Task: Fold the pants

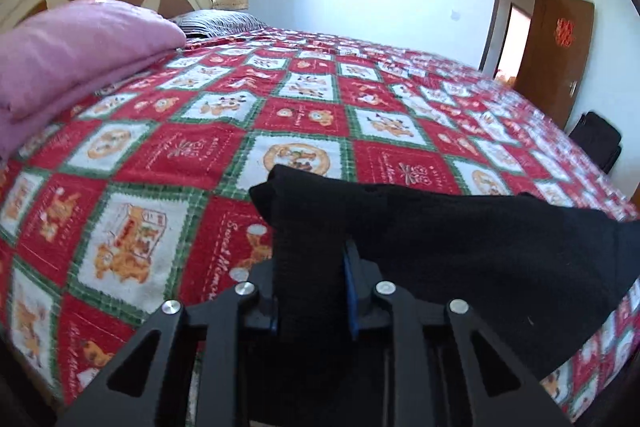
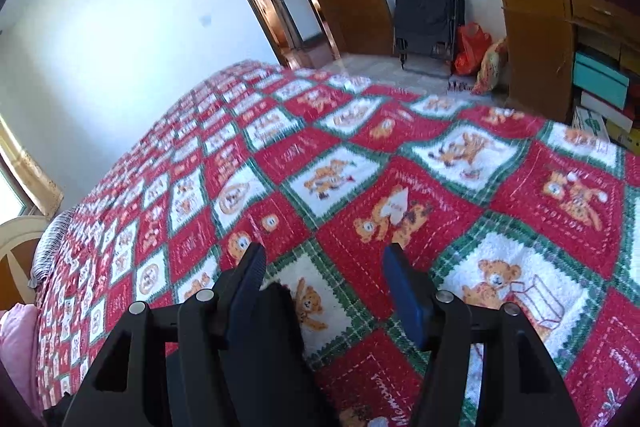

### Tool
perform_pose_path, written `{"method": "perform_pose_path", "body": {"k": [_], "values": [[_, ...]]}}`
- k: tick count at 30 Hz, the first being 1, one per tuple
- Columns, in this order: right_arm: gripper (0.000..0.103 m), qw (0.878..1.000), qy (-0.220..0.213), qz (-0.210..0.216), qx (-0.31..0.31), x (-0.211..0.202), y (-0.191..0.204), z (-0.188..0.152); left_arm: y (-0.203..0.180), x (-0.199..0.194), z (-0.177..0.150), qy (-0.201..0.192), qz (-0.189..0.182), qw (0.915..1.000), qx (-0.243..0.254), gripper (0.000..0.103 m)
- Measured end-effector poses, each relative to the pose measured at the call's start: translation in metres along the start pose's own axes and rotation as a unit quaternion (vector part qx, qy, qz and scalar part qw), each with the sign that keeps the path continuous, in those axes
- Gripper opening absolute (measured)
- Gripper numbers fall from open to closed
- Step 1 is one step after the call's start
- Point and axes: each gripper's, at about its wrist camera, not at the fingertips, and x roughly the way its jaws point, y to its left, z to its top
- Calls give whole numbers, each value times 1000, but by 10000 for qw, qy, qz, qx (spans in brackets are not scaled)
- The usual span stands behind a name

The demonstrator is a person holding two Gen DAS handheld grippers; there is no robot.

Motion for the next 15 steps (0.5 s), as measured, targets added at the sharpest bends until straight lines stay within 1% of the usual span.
{"method": "perform_pose_path", "body": {"k": [1, 2, 3, 4, 5, 7, 9, 10, 11, 12, 13, 15], "values": [[62, 9999, -103, -29, 5, -7, 2, -1, -2, -1, 1, 16, -20, 10000, 80, 29], [62, 9998, -194, -40, 7, -14, 5, -3, -3, 0, 2, 28, -6, 9999, 134, 37], [62, 9995, -303, -26, -4, -23, 11, -8, -5, -2, 5, 47, 180, 9996, 197, 45], [63, 9994, -357, 8, -32, -28, 18, -12, -5, -5, 7, 18, 356, 9991, 221, 56], [64, 9992, -365, 84, -117, -34, 30, -19, -5, -12, 10, -105, 453, 9986, 240, 56], [64, 9984, -198, 372, -384, -40, 59, -35, -8, -29, 14, -339, 486, 9977, 332, 56], [64, 9929, 195, 846, -809, -41, 103, -60, -18, -45, 14, -543, 430, 9964, 490, 58], [64, 9883, 406, 1046, -1036, -42, 125, -75, -24, -52, 12, -615, 360, 9958, 574, 64], [64, 9820, 613, 1262, -1267, -42, 147, -89, -29, -55, 10, -652, 321, 9954, 629, 68], [64, 9699, 893, 1600, -1606, -43, 177, -112, -37, -59, 5, -669, 211, 9948, 737, 69], [64, 9606, 1063, 1816, -1815, -45, 196, -128, -46, -59, -1, -609, 102, 9944, 861, 69], [64, 9230, 1642, 2559, -2361, -51, 251, -179, -58, -55, -11, -503, -24, 9934, 1027, 69]]}}
